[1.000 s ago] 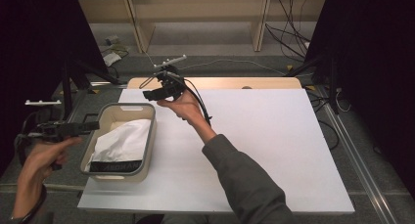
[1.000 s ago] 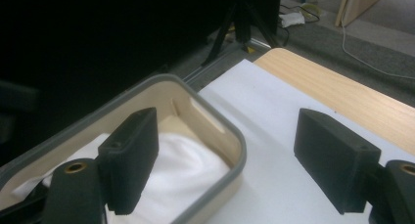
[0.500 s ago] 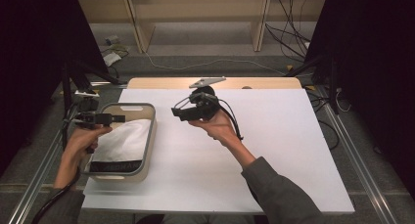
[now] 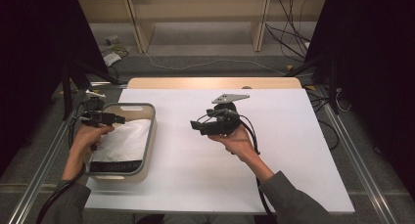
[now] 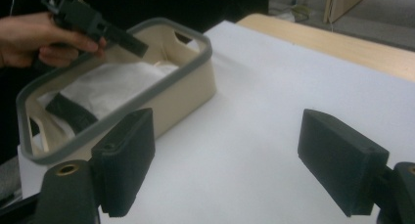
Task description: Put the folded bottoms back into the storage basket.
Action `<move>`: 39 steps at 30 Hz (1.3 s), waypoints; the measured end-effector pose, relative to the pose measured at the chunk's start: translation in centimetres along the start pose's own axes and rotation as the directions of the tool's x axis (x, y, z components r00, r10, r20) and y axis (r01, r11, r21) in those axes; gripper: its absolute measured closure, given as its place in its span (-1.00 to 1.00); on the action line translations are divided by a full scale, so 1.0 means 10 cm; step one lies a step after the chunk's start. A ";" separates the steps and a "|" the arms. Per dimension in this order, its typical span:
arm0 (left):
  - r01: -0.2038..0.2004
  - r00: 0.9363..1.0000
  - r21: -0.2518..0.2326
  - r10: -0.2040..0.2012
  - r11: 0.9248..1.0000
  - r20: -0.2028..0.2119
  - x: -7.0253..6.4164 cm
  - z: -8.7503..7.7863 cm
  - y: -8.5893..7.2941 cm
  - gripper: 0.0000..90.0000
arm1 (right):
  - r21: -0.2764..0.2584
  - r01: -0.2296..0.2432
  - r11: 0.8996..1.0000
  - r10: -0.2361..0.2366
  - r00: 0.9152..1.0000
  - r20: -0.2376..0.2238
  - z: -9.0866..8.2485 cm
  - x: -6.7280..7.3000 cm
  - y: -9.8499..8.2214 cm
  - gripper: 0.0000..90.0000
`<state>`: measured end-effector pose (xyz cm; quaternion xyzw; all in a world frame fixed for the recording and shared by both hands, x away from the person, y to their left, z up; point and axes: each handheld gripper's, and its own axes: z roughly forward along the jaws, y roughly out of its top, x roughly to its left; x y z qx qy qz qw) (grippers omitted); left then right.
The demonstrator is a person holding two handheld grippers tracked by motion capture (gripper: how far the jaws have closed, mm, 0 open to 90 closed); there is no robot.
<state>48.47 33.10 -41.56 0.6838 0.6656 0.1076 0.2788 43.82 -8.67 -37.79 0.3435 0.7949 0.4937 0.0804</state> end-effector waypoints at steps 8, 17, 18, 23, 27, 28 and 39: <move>-0.014 1.000 0.065 0.016 0.998 -0.025 0.01 0.14 -0.07 0.46 | 0.032 0.006 0.999 -0.006 1.000 -0.004 -0.10 -0.03 -0.17 -0.49; -0.082 0.997 0.127 0.081 0.989 0.015 -0.20 0.15 -0.24 0.92 | 0.055 -0.024 0.998 0.023 1.000 0.016 -0.21 -0.13 -0.33 -0.48; -0.092 0.996 0.141 0.091 0.986 0.012 -0.24 0.18 -0.26 0.92 | 0.054 -0.028 0.998 0.027 0.999 0.017 -0.22 -0.14 -0.34 -0.48; -0.117 0.993 0.194 0.118 0.974 0.008 -0.36 0.33 -0.38 0.90 | 0.062 -0.042 0.997 0.041 0.999 0.023 -0.27 -0.17 -0.42 -0.47; -0.133 0.991 0.183 0.131 0.974 0.022 -0.38 0.23 -0.34 0.72 | 0.069 -0.047 0.996 0.045 0.999 0.029 -0.30 -0.19 -0.46 -0.47; -0.130 0.991 0.172 0.126 0.976 0.035 -0.37 0.20 -0.32 0.60 | 0.066 -0.046 0.997 0.044 0.999 0.031 -0.30 -0.20 -0.47 -0.47; 0.008 1.000 -0.040 -0.008 0.999 0.009 -0.05 -0.11 -0.08 0.51 | 0.061 -0.065 0.996 0.063 0.997 0.035 -0.34 -0.25 -0.50 -0.47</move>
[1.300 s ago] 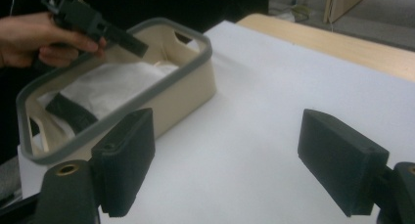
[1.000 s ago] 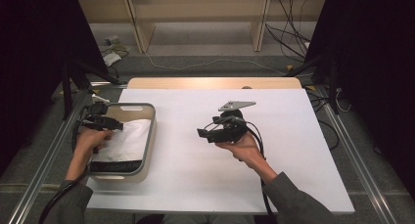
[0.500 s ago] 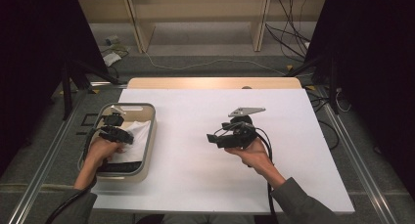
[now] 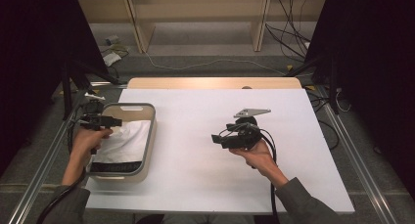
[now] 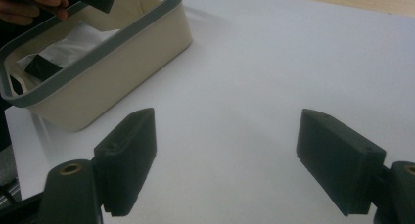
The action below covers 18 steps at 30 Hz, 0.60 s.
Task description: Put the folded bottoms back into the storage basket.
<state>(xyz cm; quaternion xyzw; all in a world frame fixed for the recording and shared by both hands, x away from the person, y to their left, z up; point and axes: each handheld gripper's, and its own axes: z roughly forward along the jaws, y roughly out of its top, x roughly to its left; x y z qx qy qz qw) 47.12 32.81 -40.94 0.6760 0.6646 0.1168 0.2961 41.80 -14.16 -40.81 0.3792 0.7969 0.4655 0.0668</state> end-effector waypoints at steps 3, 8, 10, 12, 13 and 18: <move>0.013 1.000 0.036 -0.012 0.999 -0.024 0.04 0.14 0.01 0.44 | 0.006 -0.002 1.000 0.002 1.000 -0.004 0.01 0.00 -0.02 -0.47; 0.029 0.998 0.075 -0.025 0.997 -0.050 0.07 0.27 0.01 0.39 | 0.009 -0.002 1.000 0.002 1.000 -0.010 0.02 0.00 -0.03 -0.47; 0.039 0.997 0.092 -0.032 0.995 -0.069 0.07 0.32 -0.01 0.32 | 0.010 -0.003 1.000 0.003 1.000 -0.011 0.02 0.00 -0.03 -0.47; 0.038 0.998 0.115 -0.031 0.993 -0.063 0.06 0.39 -0.03 0.30 | 0.012 -0.011 1.000 0.011 1.000 -0.014 0.03 -0.01 -0.03 -0.47; 0.036 0.998 0.129 -0.028 0.991 -0.063 0.06 0.42 -0.04 0.29 | 0.013 -0.012 1.000 0.012 1.000 -0.013 0.03 -0.01 -0.03 -0.47; 0.033 0.997 0.157 -0.022 0.987 -0.071 0.03 0.52 -0.08 0.74 | 0.016 -0.010 1.000 0.010 1.000 -0.012 0.03 -0.01 -0.04 -0.47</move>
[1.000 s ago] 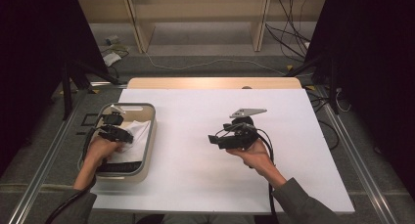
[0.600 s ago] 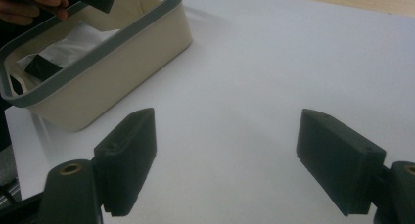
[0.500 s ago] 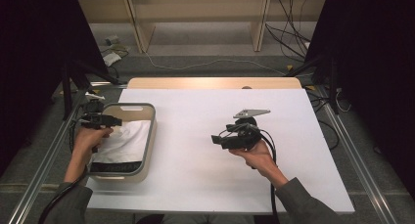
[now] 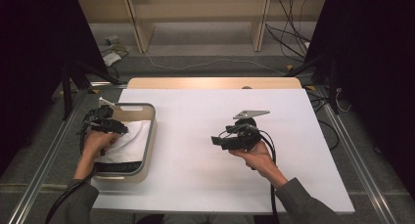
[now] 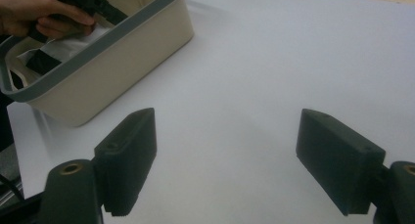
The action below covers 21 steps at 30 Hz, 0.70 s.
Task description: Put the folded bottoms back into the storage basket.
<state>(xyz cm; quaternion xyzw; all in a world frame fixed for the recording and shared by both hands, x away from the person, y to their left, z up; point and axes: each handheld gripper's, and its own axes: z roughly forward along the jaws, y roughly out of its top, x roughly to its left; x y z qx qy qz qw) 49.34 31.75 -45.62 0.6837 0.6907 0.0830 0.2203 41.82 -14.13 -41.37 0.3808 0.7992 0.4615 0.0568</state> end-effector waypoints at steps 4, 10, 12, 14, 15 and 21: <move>-0.015 1.000 -0.005 0.015 1.000 -0.007 -0.01 0.01 -0.02 0.99 | -0.010 -0.007 1.000 0.007 1.000 0.001 -0.02 -0.01 0.00 -0.46; -0.030 0.999 -0.089 0.029 0.996 -0.015 -0.01 -0.19 0.05 1.00 | -0.009 -0.010 1.000 0.010 1.000 0.000 -0.02 -0.02 0.00 -0.46; -0.033 0.999 -0.131 0.031 0.991 -0.016 -0.01 -0.28 0.09 1.00 | -0.009 -0.010 1.000 0.010 1.000 0.001 -0.02 -0.02 0.00 -0.46; -0.021 1.000 -0.169 0.020 0.985 -0.009 0.02 -0.37 0.13 1.00 | -0.010 -0.012 1.000 0.012 1.000 -0.001 -0.02 -0.02 0.00 -0.46; -0.024 1.000 -0.156 0.024 0.988 -0.005 0.03 -0.37 0.13 1.00 | -0.009 -0.013 1.000 0.013 1.000 -0.001 -0.02 -0.02 0.00 -0.46; -0.031 0.999 -0.098 0.030 0.995 -0.016 0.03 -0.26 0.10 0.94 | -0.003 -0.012 1.000 0.012 1.000 -0.003 -0.01 -0.03 0.00 -0.45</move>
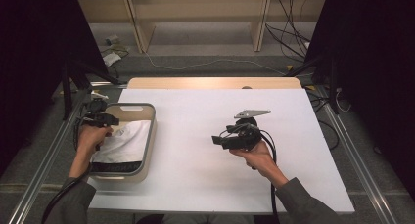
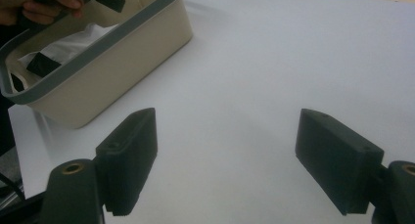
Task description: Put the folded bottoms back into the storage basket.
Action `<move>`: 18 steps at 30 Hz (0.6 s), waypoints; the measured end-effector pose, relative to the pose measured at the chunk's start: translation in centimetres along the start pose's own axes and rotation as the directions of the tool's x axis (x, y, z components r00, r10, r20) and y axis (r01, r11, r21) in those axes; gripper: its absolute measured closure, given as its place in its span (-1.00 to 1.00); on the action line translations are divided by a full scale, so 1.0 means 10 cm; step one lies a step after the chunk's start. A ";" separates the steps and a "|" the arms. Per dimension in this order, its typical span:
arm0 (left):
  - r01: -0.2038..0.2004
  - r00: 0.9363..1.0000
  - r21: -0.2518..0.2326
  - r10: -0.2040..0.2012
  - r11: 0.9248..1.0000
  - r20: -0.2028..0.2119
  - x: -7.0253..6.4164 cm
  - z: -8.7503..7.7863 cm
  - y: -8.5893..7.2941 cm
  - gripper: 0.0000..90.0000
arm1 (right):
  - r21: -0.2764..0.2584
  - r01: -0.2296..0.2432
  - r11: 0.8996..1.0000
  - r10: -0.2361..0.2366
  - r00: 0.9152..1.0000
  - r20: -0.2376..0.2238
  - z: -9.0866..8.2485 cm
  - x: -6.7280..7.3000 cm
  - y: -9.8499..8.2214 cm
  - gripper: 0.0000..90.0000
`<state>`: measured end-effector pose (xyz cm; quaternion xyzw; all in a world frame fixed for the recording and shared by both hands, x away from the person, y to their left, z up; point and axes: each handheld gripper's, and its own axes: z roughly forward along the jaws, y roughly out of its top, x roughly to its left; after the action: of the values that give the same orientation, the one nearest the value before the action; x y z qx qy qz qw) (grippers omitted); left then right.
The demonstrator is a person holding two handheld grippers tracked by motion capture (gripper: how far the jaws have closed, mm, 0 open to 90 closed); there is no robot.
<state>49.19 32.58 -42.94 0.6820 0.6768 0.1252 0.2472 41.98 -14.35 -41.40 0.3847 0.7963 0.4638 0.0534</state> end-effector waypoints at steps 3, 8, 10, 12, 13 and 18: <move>0.001 1.000 0.045 -0.002 0.999 0.018 -0.01 0.06 -0.01 0.63 | -0.001 0.001 1.000 -0.001 1.000 0.000 0.00 0.00 0.00 -0.45; 0.017 1.000 0.068 -0.018 0.998 0.012 -0.01 0.12 -0.01 0.39 | -0.001 0.002 1.000 -0.002 1.000 0.001 0.00 -0.01 0.00 -0.45; 0.019 1.000 0.085 -0.019 0.996 0.004 -0.01 0.15 -0.03 0.28 | -0.001 -0.003 1.000 0.003 1.000 0.001 -0.01 -0.01 0.00 -0.45; 0.024 1.000 0.111 -0.024 0.994 0.004 0.00 0.19 -0.05 0.23 | -0.002 -0.005 1.000 0.005 1.000 0.000 -0.01 -0.01 0.00 -0.45; 0.026 1.000 0.132 -0.026 0.991 -0.003 0.01 0.22 -0.07 0.21 | -0.002 -0.003 1.000 0.003 1.000 0.002 0.00 -0.01 0.00 -0.45; 0.027 1.000 0.143 -0.028 0.989 0.004 0.00 0.26 -0.11 0.35 | 0.000 -0.004 1.000 0.004 1.000 0.002 0.00 -0.02 -0.01 -0.45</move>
<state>49.55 32.11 -45.73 0.6888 0.6927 0.0708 0.2017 42.05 -14.47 -41.50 0.3869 0.7953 0.4636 0.0535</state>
